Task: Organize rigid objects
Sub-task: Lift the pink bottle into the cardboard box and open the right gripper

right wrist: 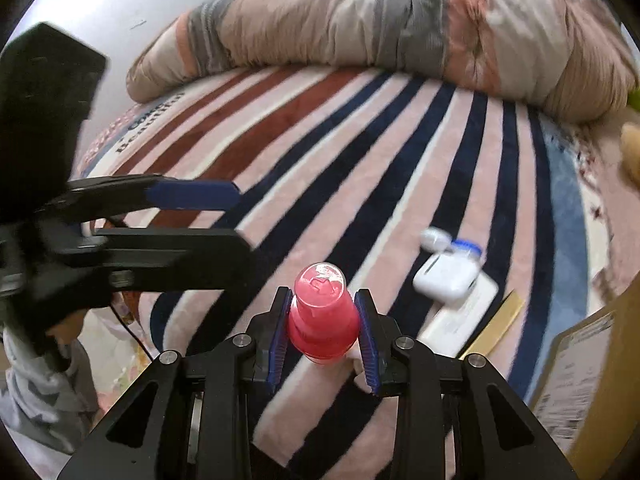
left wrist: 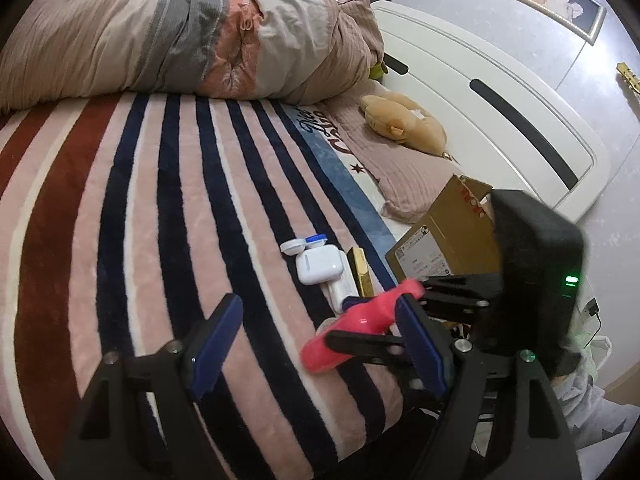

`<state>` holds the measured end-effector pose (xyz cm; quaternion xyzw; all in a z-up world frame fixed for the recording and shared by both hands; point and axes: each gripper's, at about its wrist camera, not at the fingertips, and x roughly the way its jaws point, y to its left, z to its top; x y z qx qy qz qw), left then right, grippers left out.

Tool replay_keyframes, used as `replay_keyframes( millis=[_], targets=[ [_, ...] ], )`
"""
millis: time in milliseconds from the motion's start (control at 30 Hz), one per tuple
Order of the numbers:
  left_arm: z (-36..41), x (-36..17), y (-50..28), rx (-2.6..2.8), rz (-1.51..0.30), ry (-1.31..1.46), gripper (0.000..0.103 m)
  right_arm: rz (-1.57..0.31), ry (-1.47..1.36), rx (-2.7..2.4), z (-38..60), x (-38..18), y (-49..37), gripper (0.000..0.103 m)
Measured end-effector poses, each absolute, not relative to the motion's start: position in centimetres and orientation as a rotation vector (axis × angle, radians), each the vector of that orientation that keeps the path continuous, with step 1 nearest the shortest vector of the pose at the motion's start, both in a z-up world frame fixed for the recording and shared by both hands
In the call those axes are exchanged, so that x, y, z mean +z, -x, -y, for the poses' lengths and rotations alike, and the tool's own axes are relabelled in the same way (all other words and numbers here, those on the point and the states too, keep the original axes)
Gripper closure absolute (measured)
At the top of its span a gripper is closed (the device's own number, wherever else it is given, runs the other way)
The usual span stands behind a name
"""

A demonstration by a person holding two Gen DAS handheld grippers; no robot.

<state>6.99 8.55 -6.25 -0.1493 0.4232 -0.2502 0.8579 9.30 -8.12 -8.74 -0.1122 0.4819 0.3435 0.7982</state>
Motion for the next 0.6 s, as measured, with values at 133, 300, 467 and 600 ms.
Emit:
replay_keyframes(
  millis=[133, 300, 467, 600],
  targets=[
    [-9.0, -7.9, -7.5, -0.487, -0.928, 0.310, 0.027, -1.062, 0.198, 0.772, 7.7, -11.2, -10.1, 0.076],
    [-9.9, -9.4, -7.8, -0.472, -0.956, 0.328, 0.027, -0.992, 0.159, 0.796, 7.0, -12.0, -10.4, 0.075],
    [-10.2, -9.8, -7.9, -0.467, -0.961, 0.337, 0.027, -0.990, 0.168, 0.814, 5.9, -12.7, -10.0, 0.073],
    [-9.8, -9.7, -7.6, -0.488, -0.951, 0.340, 0.027, -0.981, 0.188, 0.797, 5.7, -12.2, -9.7, 0.074]
  ],
)
